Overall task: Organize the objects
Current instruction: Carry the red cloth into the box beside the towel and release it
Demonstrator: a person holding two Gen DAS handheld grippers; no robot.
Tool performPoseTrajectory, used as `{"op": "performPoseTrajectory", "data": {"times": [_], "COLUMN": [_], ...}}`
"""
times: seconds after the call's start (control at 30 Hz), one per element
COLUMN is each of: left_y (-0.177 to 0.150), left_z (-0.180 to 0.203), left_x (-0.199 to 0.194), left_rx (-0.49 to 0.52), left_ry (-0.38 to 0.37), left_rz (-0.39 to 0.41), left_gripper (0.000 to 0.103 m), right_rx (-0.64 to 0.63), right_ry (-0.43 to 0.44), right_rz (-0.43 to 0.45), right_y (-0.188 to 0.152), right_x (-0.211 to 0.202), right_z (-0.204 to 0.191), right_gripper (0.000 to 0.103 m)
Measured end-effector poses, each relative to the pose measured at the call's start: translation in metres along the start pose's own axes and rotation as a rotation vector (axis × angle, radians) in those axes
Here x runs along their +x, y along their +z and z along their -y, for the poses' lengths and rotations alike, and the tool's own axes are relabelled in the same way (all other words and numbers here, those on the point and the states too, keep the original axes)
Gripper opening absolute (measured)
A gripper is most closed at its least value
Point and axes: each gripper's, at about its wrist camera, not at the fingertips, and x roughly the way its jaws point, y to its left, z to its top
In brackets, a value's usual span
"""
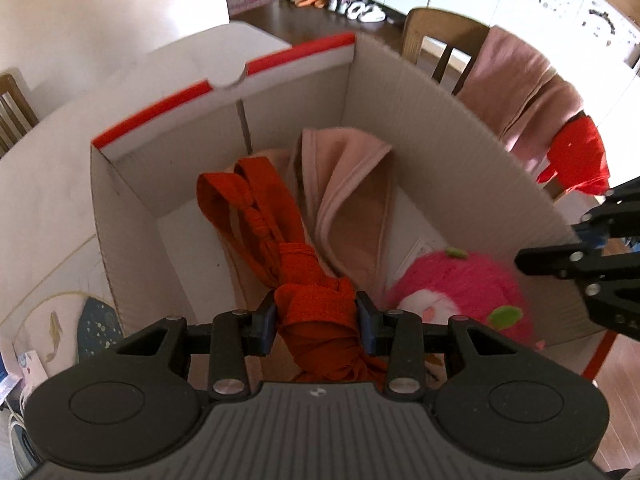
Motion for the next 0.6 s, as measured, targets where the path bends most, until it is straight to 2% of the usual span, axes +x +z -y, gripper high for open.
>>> {"op": "performPoseTrajectory", "data": {"times": [0.13,0.27,0.6], "left_y": [-0.003,-0.004,-0.013], "left_z": [-0.007,-0.006,-0.009], "left_x": [0.007,0.005,-0.027], "left_rx": [-0.02,-0.013,-0.014], "left_ry": [-0.006,-0.009,-0.056], "left_rz": [-0.03,-0.028,0.05], "left_gripper": [0.04,0.041,0.057], "right_rx": [-0.003,-0.001,0.003], "right_ry": [-0.002,-0.004,-0.012], "right_rz": [0.002,0.001,-0.003], "right_y": [0.0,0.0,0.001], "right_x": [0.0,-0.001,0.0], "right_z": [-0.001,-0.001,-0.002], "right_gripper": [0.008,0.007,0.007]}}
